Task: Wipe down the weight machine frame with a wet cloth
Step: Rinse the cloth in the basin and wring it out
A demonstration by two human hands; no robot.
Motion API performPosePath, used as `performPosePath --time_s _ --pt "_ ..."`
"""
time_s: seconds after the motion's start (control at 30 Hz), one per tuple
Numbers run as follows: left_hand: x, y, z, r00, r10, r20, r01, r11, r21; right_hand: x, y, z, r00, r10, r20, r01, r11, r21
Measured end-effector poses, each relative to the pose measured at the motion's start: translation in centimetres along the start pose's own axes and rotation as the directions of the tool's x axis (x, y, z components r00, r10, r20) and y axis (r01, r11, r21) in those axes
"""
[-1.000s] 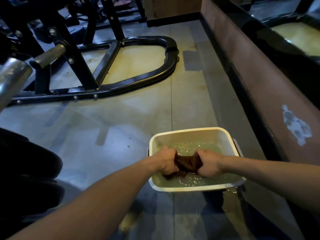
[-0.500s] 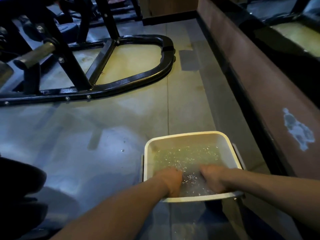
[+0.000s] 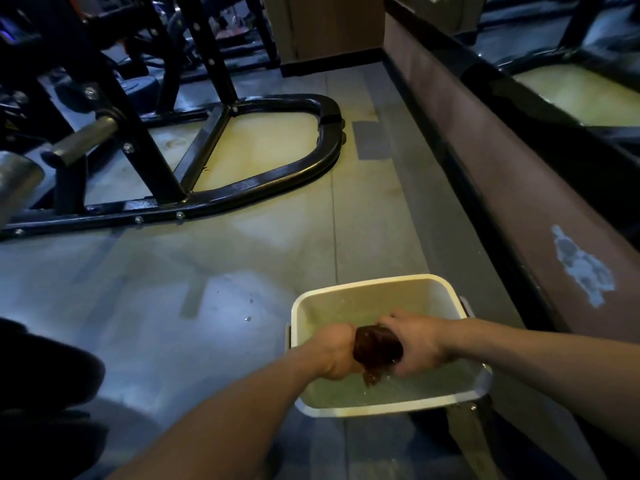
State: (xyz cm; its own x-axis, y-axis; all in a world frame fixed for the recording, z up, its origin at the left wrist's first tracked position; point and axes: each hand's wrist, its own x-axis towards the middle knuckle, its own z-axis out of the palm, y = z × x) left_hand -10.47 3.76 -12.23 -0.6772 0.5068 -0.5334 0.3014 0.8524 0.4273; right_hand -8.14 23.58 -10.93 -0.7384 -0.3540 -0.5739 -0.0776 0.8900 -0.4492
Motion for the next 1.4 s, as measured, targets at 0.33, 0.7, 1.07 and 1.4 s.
performPosePath --time_s 0.33,0.7,1.07,1.4 --pt "-1.4 1.1 -1.7 1.0 -0.008 -0.002 0.008 0.976 0.216 -1.5 -0.7 -1.4 0.985 -0.088 -0.148 0.001 0.863 -0.506" --pt "-1.6 -0.4 -0.7 0.999 0.025 -0.037 -0.002 0.854 0.521 0.2 0.8 1.6 0.979 0.032 -0.203 -0.117 0.899 -0.421" --pt "1.8 1.5 3.9 0.998 -0.03 0.047 0.017 0.97 0.241 0.9 2.0 3.2 0.997 0.08 0.018 -0.066 0.915 -0.398" --pt "1.7 1.1 2.2 0.977 -0.201 0.073 0.213 0.898 -0.384 1.8 1.4 0.9 0.988 0.136 0.073 -0.15 0.956 0.25"
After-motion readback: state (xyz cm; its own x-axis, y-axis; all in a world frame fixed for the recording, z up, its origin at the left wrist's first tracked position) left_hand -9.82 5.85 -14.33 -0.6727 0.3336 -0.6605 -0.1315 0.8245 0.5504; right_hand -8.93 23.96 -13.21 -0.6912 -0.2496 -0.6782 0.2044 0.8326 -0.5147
